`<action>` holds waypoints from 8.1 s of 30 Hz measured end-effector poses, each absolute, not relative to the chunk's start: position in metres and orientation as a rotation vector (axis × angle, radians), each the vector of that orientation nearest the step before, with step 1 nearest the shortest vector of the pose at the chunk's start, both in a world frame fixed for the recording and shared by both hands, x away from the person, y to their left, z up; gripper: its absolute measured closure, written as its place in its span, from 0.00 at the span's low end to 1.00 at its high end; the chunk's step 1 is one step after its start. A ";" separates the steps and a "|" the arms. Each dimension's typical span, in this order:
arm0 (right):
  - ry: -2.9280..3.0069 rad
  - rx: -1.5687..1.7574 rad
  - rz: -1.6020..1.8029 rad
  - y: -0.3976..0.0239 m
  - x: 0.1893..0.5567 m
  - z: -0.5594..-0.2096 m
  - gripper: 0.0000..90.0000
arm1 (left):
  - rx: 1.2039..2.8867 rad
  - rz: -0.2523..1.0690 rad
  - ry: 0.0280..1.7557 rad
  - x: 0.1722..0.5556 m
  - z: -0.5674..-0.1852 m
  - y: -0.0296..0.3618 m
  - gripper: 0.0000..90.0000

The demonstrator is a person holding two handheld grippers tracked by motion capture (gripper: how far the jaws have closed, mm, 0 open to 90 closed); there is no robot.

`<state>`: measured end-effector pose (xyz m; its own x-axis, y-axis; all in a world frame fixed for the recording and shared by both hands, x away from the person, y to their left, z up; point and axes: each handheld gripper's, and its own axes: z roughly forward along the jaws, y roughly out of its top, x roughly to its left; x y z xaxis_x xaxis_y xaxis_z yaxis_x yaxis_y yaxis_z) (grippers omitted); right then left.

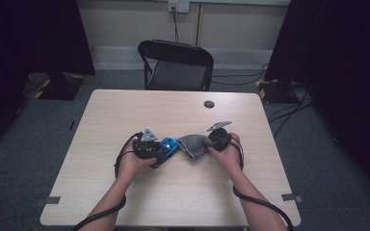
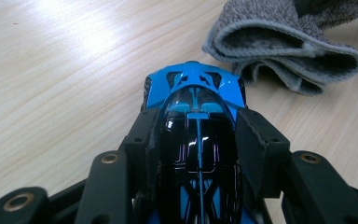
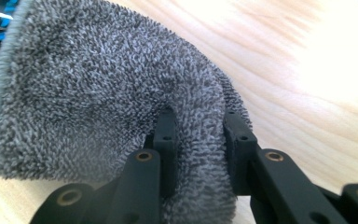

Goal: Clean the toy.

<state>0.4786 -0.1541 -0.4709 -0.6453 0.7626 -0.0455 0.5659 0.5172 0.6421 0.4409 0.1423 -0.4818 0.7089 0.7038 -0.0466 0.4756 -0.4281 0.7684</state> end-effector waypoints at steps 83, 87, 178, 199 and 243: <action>2.714 0.604 1.075 -0.064 0.409 -0.482 0.79 | 2.104 0.371 0.896 0.440 -0.482 0.143 0.58; 2.702 0.626 1.066 -0.068 0.414 -0.481 0.79 | 2.105 0.372 0.896 0.440 -0.482 0.143 0.58; 2.440 1.024 0.902 -0.152 0.476 -0.465 0.79 | 2.103 0.361 0.893 0.440 -0.482 0.143 0.58; 2.461 0.929 1.123 -0.174 0.431 -0.446 0.78 | 2.066 0.326 0.933 0.444 -0.480 0.143 0.56; 2.516 0.826 1.229 -0.169 0.412 -0.455 0.19 | 2.274 0.173 0.501 0.379 -0.492 0.074 0.38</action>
<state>0.4123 -0.1687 -0.4549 -0.8172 0.5745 0.0456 0.3892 0.4918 0.7789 0.3792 0.0744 -0.4920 0.9129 0.4070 -0.0325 0.2999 -0.6143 0.7298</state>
